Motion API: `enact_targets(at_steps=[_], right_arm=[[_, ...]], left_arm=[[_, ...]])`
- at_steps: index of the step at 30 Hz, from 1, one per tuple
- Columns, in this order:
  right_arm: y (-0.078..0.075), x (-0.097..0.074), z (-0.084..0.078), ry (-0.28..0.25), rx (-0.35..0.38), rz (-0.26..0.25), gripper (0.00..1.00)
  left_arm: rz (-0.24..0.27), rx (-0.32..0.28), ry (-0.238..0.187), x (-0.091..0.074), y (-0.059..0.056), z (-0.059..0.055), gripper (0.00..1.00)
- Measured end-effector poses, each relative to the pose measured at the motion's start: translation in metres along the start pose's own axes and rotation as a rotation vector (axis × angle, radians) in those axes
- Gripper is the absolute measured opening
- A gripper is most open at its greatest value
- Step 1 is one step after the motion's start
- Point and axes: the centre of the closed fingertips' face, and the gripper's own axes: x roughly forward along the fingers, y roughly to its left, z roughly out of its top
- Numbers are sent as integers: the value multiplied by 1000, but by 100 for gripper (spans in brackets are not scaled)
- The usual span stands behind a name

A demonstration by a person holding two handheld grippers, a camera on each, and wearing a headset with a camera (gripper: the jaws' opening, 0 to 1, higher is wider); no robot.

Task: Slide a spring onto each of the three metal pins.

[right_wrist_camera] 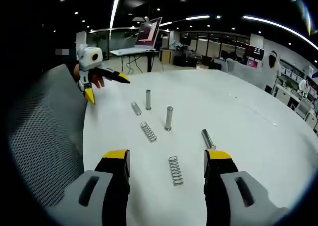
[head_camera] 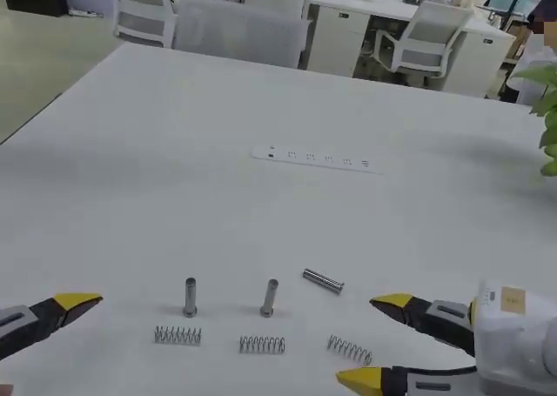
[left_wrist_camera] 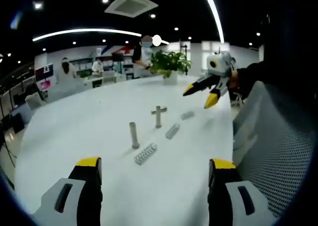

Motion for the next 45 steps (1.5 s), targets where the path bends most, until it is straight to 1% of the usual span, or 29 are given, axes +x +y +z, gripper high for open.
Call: enact_targets(at_steps=[14,25,28,32,37,41,45], right_arm=[[-2,0,0,-1,10,-9,58],[-11,1,4,6,12,-21,55],[-15,3,5,15,8,-26,55],[-26,6,12,15,15,-33,53],[-39,14,17,43,-1,-45,50],[-44,19,19,60,-8,-47,48],[-48,25,20,83,-24,-37,46]], left_arm=[[-6,-2,3,1,0,-2,85],[-5,-5,5,0,-1,-2,85],[-5,-4,8,0,-1,-2,85],[-4,-5,9,0,-1,-2,85],[-1,-4,11,-1,0,-2,85],[4,-5,9,-2,0,-2,85],[4,-6,12,-2,0,-2,85]])
